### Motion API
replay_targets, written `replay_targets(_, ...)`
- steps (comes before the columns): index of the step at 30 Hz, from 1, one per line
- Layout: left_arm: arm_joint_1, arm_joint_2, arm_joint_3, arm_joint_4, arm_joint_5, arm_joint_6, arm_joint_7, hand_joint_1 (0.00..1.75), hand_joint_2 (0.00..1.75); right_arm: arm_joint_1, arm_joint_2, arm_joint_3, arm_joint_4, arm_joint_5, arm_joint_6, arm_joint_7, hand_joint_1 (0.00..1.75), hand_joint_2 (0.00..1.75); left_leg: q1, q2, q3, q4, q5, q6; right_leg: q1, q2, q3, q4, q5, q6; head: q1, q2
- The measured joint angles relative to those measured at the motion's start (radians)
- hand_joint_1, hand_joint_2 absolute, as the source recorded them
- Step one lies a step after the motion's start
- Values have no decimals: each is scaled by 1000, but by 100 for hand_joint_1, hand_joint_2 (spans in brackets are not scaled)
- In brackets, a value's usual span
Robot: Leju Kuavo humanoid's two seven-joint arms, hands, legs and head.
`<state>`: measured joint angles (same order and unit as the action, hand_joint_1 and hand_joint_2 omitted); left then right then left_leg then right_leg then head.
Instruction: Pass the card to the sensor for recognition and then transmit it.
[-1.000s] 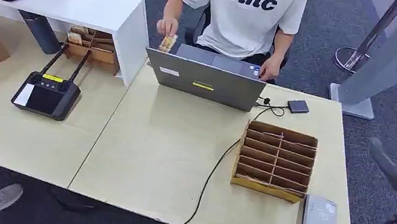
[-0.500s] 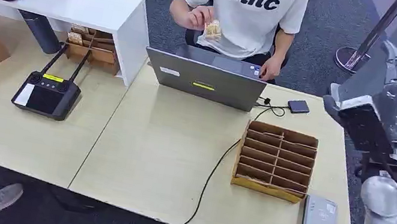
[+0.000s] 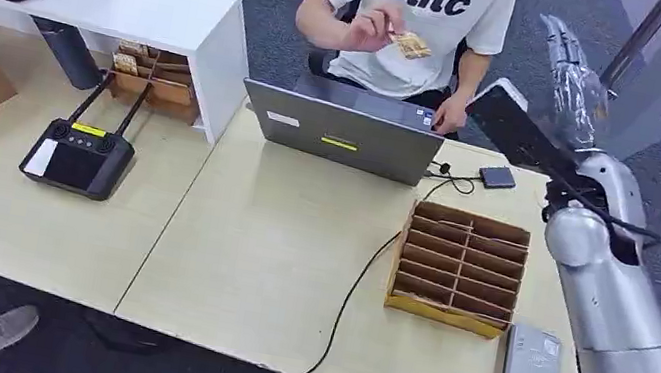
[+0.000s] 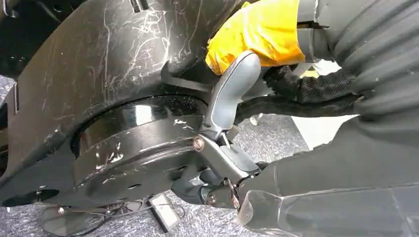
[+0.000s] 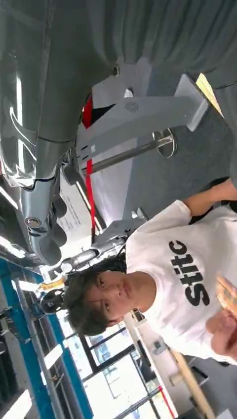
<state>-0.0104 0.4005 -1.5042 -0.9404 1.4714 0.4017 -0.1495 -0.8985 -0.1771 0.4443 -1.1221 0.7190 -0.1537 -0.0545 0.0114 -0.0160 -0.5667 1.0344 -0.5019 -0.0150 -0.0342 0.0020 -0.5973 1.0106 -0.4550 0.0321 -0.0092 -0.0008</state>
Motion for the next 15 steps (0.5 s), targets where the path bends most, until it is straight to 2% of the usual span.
replay_targets(15, -20, -37, 4, 72, -64, -29, 64, 0, 175, -281, 103, 176, 373, 183, 2, 119, 0, 175, 0, 0, 0, 0, 1, 0, 0, 0, 0, 0, 0, 0, 0, 0)
